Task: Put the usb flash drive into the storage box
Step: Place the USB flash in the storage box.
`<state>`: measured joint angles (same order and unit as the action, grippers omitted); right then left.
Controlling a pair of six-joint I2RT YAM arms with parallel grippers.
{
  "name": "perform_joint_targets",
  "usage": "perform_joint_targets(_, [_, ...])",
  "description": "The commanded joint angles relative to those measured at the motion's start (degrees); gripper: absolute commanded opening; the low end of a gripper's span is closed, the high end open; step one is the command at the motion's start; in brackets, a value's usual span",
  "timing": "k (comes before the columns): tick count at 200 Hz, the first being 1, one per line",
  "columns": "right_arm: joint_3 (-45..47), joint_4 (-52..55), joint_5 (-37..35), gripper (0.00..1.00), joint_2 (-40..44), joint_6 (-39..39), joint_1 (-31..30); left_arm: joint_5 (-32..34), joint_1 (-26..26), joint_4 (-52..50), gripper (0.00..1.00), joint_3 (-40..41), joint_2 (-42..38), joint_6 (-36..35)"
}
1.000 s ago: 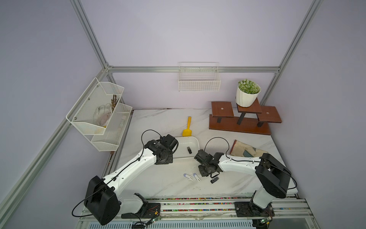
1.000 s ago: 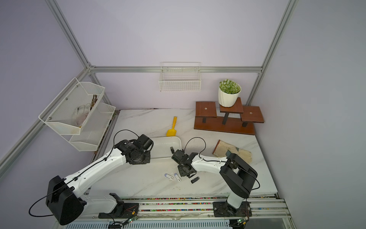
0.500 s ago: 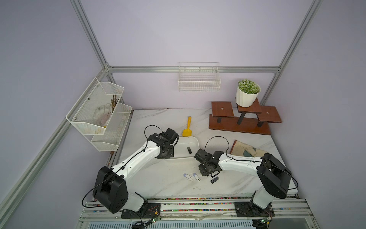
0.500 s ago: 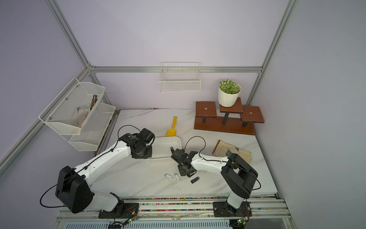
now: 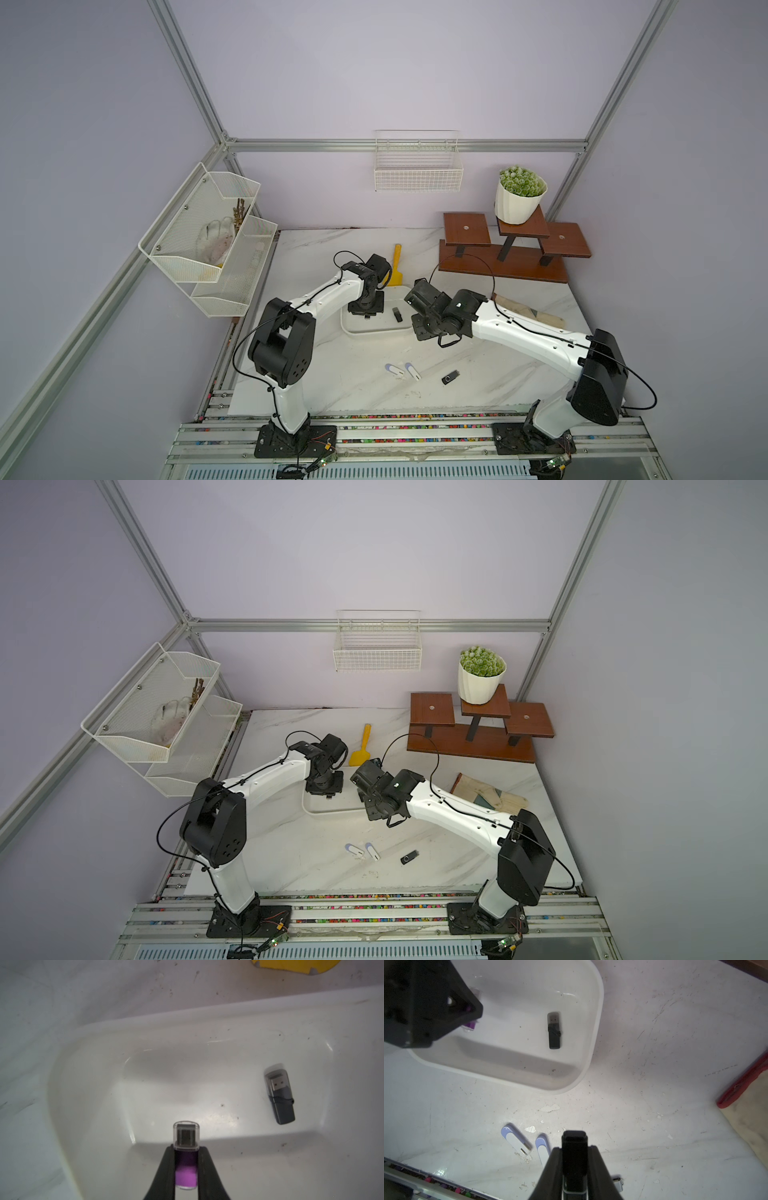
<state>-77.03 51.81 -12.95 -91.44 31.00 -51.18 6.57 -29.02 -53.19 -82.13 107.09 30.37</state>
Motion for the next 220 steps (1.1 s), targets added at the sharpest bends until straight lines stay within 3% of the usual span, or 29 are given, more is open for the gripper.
perform_joint_targets(1, [-1.7, 2.8, -1.3, 0.00, -1.7, -1.2, 2.6, -3.6, 0.1, 3.3, 0.00, -5.0, 3.6, -1.8])
perform_joint_targets(62, [-2.5, 1.8, 0.3, 0.00, 0.1, -4.1, 9.9, -6.6, -1.1, 4.8, 0.00, -11.1, 11.4, -1.4])
perform_joint_targets(149, [-3.4, 1.4, 1.2, 0.00, -0.8, -5.3, 11.3, -6.0, -3.5, 5.1, 0.00, -10.3, 13.1, 1.9])
perform_joint_targets(220, [-3.6, 0.6, 2.2, 0.00, -1.9, -5.6, 11.3, -4.8, -3.5, 4.2, 0.39, -11.2, 11.2, 1.4])
